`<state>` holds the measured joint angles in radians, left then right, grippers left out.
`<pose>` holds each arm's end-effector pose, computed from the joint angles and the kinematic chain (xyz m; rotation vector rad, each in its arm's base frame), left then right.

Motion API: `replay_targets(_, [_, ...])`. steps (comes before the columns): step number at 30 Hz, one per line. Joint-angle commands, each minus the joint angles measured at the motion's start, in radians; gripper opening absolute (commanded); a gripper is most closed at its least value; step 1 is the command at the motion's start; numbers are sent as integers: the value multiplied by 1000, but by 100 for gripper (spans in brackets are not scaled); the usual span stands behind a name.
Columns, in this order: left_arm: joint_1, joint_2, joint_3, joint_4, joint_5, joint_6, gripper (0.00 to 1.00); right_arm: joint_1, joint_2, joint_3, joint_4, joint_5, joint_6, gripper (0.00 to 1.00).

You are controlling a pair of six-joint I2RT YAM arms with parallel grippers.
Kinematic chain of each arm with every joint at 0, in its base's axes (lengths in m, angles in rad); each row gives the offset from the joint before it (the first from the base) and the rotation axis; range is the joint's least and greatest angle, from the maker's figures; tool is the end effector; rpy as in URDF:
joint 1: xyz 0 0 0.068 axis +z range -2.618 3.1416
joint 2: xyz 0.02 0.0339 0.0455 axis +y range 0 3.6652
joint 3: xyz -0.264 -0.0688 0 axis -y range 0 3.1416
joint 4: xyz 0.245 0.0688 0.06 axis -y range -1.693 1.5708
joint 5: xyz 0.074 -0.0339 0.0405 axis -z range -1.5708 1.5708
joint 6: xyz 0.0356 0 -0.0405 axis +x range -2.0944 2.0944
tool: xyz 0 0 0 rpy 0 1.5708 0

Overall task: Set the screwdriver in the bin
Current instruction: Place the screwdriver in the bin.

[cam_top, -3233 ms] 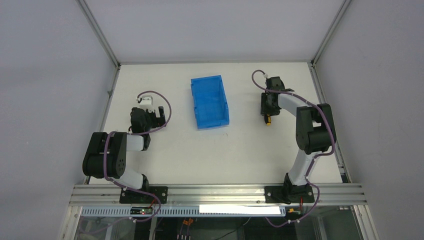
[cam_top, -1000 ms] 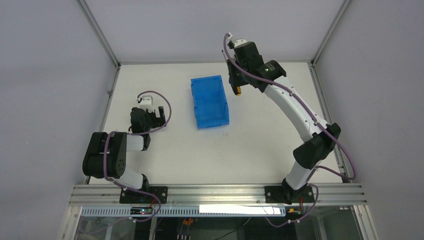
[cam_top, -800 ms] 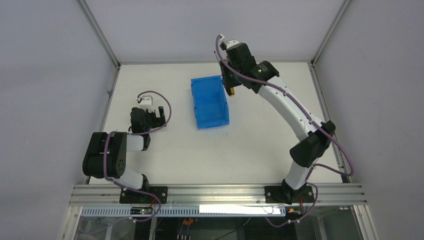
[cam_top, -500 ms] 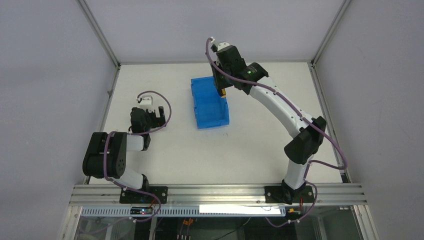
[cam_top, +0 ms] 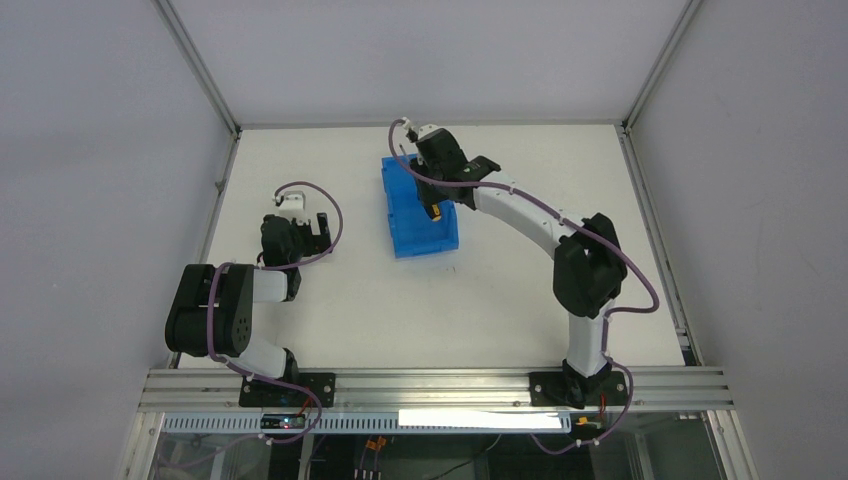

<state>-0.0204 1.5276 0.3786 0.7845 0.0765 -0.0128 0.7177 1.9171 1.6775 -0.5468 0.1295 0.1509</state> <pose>0.2658 -0.0081 0.1393 0.0583 1.9345 -0.0961 0.3338 0.2853 0.2846 -0.6003 2.2880 0.2725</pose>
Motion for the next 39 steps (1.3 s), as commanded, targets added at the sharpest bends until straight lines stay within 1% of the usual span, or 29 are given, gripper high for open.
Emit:
replay_targets(1, [-9, -21, 0, 27, -20, -4, 99, 6, 15, -52, 138, -30, -13, 0])
replay_targets(5, [-9, -20, 0, 27, -20, -4, 99, 6, 44, -115, 188, -25, -18, 1])
replay_targets(12, [-7, -21, 0, 27, -21, -4, 99, 6, 107, -130, 212, -23, -9, 4])
replay_targets(13, [-9, -20, 0, 28, -20, -4, 99, 6, 114, -130, 212, -21, -6, 7])
replay_targets(14, [-9, -20, 0, 27, -20, -4, 99, 7, 117, -129, 214, -17, -2, 13])
replay_targets(17, [-9, -20, 0, 28, -21, -4, 99, 9, 123, -126, 212, -16, 3, 23])
replay_targets(20, [-9, -20, 0, 27, -20, -4, 99, 12, 117, -117, 207, -13, 4, 35])
replay_targets(24, [-8, -20, 0, 27, -20, -4, 99, 17, 97, -99, 189, -8, 4, 40])
replay_targets(25, [-9, -21, 0, 27, -20, -4, 99, 18, 90, -96, 185, -7, 3, 42])
replay_targets(39, [-9, -20, 0, 27, -21, -4, 99, 29, -34, -2, 69, 39, 1, 46])
